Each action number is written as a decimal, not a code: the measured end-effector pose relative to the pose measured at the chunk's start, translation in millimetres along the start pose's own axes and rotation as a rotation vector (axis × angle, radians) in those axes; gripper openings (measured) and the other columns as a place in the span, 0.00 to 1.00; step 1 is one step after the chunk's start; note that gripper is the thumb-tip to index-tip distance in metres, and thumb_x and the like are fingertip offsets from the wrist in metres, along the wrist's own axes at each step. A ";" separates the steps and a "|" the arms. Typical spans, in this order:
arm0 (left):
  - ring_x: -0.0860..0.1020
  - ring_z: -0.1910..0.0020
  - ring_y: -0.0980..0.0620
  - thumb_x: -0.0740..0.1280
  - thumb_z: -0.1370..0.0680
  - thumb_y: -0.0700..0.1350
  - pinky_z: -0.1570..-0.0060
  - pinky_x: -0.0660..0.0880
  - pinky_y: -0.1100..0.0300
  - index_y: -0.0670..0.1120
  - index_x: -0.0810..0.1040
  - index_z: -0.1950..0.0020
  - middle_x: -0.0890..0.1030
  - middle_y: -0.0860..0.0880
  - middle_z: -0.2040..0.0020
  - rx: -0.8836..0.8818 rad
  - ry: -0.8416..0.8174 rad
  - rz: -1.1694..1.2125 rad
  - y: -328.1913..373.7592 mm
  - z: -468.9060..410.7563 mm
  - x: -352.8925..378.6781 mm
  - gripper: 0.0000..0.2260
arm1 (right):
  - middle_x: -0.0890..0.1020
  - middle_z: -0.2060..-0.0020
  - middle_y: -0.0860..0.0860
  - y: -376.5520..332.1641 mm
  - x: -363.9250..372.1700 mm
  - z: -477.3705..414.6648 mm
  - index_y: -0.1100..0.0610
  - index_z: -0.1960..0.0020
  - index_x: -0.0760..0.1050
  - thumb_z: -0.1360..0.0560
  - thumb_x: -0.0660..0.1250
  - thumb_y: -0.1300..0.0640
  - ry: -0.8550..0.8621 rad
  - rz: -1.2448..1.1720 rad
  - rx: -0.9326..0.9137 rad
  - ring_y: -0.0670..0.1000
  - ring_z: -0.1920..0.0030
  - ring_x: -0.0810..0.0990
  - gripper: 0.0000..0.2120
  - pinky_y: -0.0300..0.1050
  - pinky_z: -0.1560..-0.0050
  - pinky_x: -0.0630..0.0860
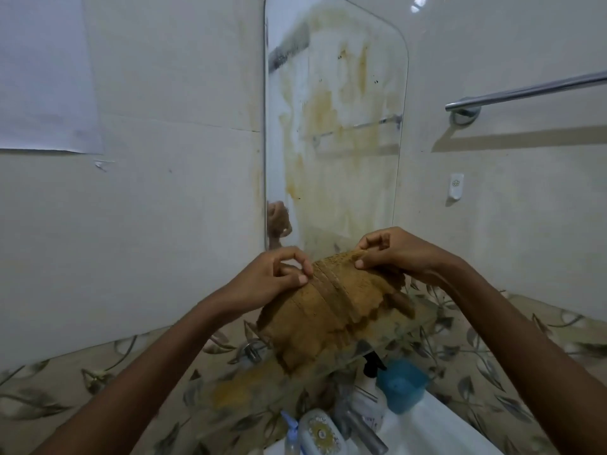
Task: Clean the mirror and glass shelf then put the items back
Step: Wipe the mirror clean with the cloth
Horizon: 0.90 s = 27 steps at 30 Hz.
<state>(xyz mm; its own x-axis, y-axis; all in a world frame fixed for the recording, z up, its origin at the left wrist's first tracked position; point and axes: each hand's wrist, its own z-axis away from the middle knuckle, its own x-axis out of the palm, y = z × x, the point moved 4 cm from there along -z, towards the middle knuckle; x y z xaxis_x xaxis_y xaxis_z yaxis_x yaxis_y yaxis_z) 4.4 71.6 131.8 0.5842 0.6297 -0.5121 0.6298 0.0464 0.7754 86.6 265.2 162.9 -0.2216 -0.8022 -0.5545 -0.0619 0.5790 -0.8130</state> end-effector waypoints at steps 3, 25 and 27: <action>0.79 0.54 0.57 0.62 0.22 0.38 0.57 0.77 0.68 0.52 0.83 0.56 0.81 0.55 0.55 -0.067 -0.035 -0.100 0.4 -7.4 -4.0 0.13 | 0.81 0.63 0.53 -2.9 1.7 -4.8 0.61 0.58 0.80 0.31 0.70 0.64 0.114 0.106 -0.055 0.48 0.61 0.78 0.03 0.33 0.65 0.74; 0.75 0.50 0.59 0.66 0.26 0.32 0.53 0.76 0.65 0.51 0.76 0.41 0.77 0.58 0.50 -0.008 0.018 -0.139 8.6 -52.5 -25.3 0.19 | 0.82 0.46 0.52 64.2 117.0 19.6 0.52 0.46 0.79 0.25 0.62 0.61 0.619 -0.859 -0.093 0.51 0.47 0.82 0.12 0.48 0.44 0.77; 0.75 0.51 0.59 0.65 0.26 0.32 0.55 0.77 0.67 0.49 0.74 0.37 0.76 0.58 0.50 0.095 -0.036 -0.358 15.8 -52.9 -19.1 0.21 | 0.77 0.40 0.53 57.0 126.8 9.4 0.55 0.37 0.72 0.24 0.59 0.54 0.537 -1.131 0.026 0.54 0.40 0.77 0.17 0.52 0.38 0.71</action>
<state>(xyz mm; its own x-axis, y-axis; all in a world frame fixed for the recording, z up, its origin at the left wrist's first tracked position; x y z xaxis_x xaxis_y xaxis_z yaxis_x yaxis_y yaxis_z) -23.9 101.3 173.4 0.3349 0.5588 -0.7586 0.8412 0.1853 0.5079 64.1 195.1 44.5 -0.4254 -0.6833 0.5934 -0.4585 -0.4026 -0.7923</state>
